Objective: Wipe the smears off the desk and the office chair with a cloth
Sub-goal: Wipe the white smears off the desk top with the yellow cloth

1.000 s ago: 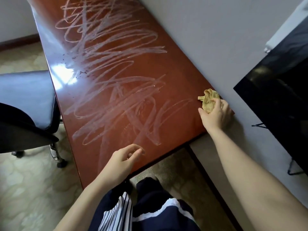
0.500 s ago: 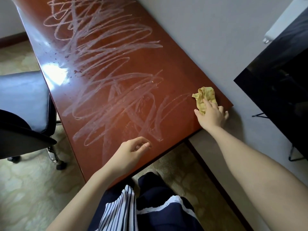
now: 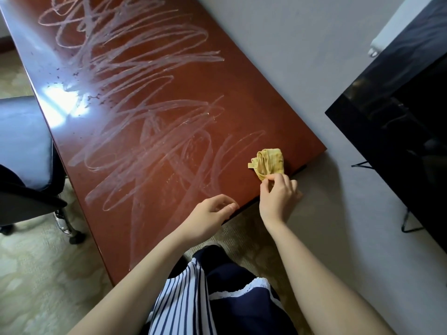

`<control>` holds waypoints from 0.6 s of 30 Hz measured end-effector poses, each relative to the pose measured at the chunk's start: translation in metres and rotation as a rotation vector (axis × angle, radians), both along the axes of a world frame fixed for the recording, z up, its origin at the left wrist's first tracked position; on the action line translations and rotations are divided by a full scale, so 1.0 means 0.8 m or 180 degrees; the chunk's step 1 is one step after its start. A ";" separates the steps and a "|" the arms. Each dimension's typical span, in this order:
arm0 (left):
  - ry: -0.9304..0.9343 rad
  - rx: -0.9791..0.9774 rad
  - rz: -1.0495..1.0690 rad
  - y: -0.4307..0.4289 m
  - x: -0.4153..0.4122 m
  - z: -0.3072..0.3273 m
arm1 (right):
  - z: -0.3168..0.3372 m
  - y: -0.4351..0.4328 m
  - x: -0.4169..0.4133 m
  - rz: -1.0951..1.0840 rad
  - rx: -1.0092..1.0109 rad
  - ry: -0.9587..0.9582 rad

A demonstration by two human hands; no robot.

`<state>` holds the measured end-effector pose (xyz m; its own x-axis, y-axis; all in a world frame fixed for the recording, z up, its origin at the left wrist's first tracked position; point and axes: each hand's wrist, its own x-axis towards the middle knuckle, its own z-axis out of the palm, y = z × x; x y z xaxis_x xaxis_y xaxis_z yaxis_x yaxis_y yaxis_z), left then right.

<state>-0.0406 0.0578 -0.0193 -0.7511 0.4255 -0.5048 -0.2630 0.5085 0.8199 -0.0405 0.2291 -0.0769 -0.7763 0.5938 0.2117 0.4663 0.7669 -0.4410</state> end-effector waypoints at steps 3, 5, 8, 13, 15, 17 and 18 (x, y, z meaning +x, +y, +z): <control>-0.0350 0.0166 0.0424 0.010 -0.001 -0.001 | 0.003 -0.017 0.014 0.0045 -0.0229 -0.0057; -0.0565 0.0211 0.0568 0.016 -0.003 -0.003 | 0.004 -0.025 0.024 0.0121 -0.0346 -0.0099; -0.0851 0.0283 0.0702 0.028 -0.003 -0.008 | 0.007 -0.035 0.039 0.0286 -0.0654 -0.0173; -0.1669 0.1101 0.1716 0.037 -0.006 -0.007 | 0.018 -0.037 0.054 0.0507 -0.1643 -0.0215; -0.1696 0.1103 0.1706 0.035 -0.007 -0.008 | 0.022 -0.036 0.056 0.0472 -0.2070 -0.0263; -0.1653 0.1042 0.1612 0.034 -0.005 -0.006 | 0.028 -0.034 0.056 0.0326 -0.2535 -0.0342; -0.1640 0.1030 0.1633 0.034 -0.004 -0.005 | 0.031 -0.033 0.055 0.0238 -0.2814 -0.0382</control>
<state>-0.0436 0.0848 -0.0231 -0.5986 0.2747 -0.7524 -0.7862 -0.0216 0.6176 0.0035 0.2025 -0.0520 -0.8070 0.4482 -0.3844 0.5098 0.2002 -0.8367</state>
